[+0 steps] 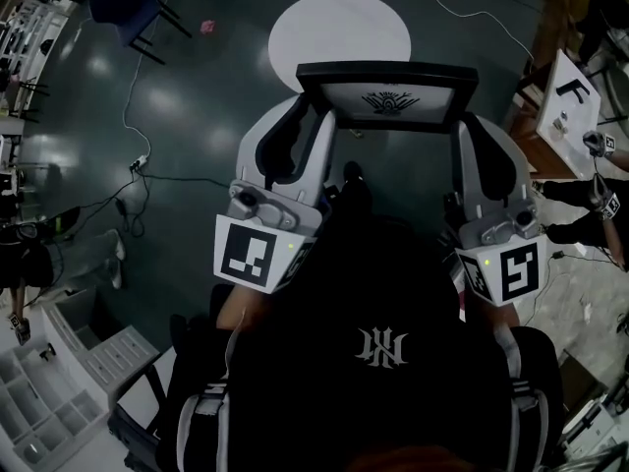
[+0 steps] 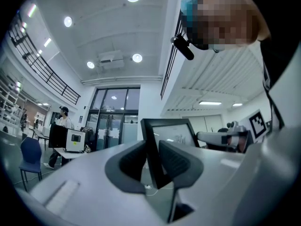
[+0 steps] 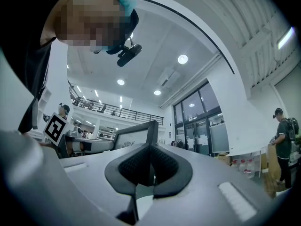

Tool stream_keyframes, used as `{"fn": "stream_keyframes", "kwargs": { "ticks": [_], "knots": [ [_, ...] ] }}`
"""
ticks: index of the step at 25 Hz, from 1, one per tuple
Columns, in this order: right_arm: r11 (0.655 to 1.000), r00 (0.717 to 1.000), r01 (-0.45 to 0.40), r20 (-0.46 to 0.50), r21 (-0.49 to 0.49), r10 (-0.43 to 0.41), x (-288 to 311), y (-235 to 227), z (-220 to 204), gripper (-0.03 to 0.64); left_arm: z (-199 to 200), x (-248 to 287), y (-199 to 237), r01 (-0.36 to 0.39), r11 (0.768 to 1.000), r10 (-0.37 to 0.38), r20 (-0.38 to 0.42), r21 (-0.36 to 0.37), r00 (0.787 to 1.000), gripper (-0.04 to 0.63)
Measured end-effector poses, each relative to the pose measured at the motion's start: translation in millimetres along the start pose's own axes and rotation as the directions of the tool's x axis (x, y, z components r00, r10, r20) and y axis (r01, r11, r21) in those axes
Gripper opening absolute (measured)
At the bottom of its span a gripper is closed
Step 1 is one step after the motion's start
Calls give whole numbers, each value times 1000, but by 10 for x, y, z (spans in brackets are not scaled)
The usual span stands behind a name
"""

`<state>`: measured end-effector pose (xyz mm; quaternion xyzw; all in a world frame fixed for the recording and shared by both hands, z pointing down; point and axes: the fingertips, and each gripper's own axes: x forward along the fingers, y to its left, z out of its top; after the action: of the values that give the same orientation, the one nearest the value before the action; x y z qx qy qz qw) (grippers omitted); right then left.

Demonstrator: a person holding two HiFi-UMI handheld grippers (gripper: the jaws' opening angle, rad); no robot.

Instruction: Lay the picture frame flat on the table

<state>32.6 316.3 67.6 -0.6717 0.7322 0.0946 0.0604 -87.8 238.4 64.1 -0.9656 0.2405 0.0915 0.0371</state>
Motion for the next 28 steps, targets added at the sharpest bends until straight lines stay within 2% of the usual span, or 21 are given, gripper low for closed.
{"fn": "stream_keyframes", "kwargs": {
  "ticks": [10,12,17,28],
  "knots": [
    [1000,1000,-3,-4,-30,3,896,-239,-102,8,-134,550,740,-3,1000,3,-1,-7,1000,75],
    [999,1000,-4,-6,-36,4,1087,-282,-127,8,-191,651,895,-1,1000,0,-20,-7,1000,75],
    [999,1000,-16,-9,-46,16,1326,-327,-194,8,-236,808,1117,-8,1000,8,-2,-6,1000,74],
    [990,996,-79,-51,-119,73,2353,-329,-358,8,-469,1162,2018,-58,995,61,30,-77,998,74]
  ]
}}
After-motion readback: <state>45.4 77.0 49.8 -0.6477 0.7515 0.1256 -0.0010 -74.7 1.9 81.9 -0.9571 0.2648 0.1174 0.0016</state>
